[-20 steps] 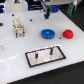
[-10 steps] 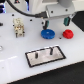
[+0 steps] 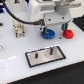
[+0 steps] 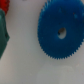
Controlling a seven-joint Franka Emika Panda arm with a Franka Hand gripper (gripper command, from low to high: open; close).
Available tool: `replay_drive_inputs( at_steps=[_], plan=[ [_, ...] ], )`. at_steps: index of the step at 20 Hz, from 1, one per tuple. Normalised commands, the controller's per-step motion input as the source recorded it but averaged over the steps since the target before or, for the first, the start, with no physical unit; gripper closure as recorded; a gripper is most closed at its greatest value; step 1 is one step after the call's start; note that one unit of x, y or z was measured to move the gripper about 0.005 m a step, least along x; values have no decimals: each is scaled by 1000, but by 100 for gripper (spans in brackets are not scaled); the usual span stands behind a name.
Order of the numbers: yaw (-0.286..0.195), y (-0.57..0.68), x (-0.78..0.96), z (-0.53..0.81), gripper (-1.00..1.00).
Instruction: Insert the blue gear onto the right peg, followed by the red gear
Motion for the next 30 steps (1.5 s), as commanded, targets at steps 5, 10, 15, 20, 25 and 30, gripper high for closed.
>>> replay_drive_inputs(
  at_steps=[5, 10, 15, 20, 25, 30],
  plan=[
    [0, -135, -379, -18, -100],
    [0, -26, -183, -469, -100],
    [0, -3, -134, -455, -100],
    [0, -104, -277, -313, 100],
    [0, -123, -203, -230, 100],
    [0, -52, -133, -137, 100]
  ],
)
